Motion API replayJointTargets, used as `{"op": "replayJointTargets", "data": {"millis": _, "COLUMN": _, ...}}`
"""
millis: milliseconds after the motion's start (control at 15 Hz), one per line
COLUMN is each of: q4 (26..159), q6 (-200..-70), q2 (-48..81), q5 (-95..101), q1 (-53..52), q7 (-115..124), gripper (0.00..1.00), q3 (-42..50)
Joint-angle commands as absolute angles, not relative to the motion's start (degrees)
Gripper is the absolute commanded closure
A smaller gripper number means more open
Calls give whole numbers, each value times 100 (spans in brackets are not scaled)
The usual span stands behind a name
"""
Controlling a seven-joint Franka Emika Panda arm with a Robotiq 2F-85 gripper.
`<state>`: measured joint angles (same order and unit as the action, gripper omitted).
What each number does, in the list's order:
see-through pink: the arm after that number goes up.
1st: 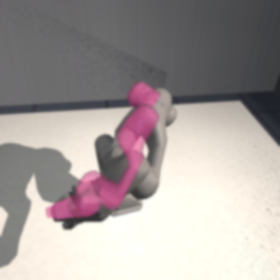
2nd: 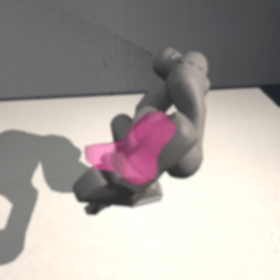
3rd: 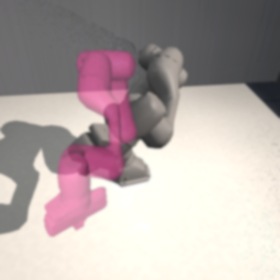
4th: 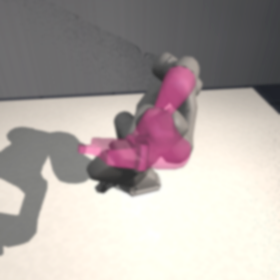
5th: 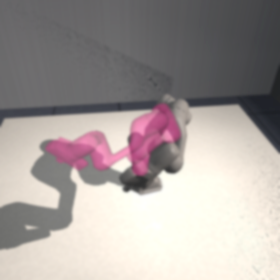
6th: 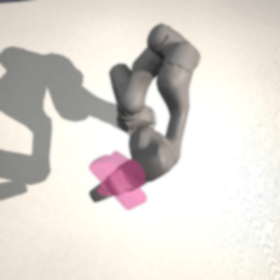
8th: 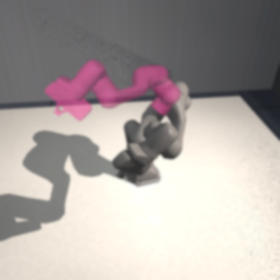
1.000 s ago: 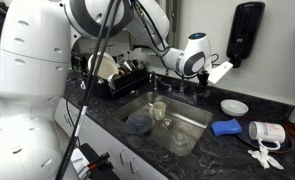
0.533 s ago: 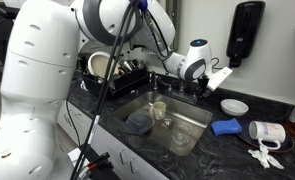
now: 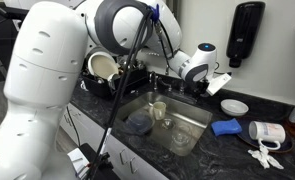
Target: Open the tap on the right
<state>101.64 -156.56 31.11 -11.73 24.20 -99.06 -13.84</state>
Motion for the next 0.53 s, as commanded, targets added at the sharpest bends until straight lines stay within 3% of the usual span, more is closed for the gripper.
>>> {"op": "replayJointTargets", "data": {"millis": 0, "q4": 9854, "q6": -14639, "q2": 3127, "q5": -1344, "q1": 2422, "q7": -10090, "gripper": 0, "q3": -1303}}
{"op": "replayJointTargets", "data": {"millis": 200, "q4": 9668, "q6": -13875, "q2": 3064, "q5": -1164, "q1": 2146, "q7": -9896, "gripper": 0, "q3": -954}}
{"op": "replayJointTargets", "data": {"millis": 467, "q4": 9634, "q6": -14379, "q2": 2999, "q5": -884, "q1": 1772, "q7": -9654, "gripper": 0, "q3": -559}}
